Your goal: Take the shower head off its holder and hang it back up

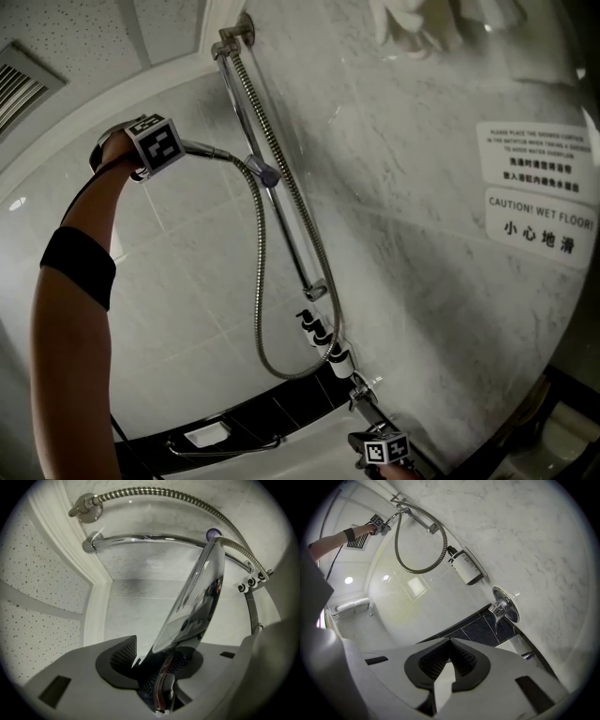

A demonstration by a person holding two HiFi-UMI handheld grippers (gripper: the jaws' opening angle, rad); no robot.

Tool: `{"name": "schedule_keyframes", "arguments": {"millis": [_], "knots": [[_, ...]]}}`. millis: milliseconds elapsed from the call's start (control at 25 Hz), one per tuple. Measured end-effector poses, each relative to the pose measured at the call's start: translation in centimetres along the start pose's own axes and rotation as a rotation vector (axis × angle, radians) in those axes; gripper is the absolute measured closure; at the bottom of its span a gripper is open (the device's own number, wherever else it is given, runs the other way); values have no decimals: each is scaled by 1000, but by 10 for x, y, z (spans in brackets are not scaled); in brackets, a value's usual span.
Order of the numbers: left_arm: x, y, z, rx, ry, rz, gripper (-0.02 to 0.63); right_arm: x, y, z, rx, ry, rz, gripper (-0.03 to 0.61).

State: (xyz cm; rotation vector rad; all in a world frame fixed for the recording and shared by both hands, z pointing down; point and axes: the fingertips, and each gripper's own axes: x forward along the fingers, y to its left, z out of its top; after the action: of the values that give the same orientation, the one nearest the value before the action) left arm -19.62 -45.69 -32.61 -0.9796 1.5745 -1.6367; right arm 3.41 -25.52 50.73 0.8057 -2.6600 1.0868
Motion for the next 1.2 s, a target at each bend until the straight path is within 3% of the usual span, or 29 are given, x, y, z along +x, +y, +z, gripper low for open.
{"name": "schedule_keyframes", "arguments": {"millis": [760, 1040, 1200], "knots": [[-8, 18, 40, 154, 45, 93, 440, -8, 5, 11, -103, 17, -29, 561], [-6, 13, 49, 200, 45, 121, 440, -13, 14, 43, -162, -29, -29, 561], [-11, 11, 76, 305, 29, 172, 440, -10, 18, 50, -174, -33, -32, 561]]}}
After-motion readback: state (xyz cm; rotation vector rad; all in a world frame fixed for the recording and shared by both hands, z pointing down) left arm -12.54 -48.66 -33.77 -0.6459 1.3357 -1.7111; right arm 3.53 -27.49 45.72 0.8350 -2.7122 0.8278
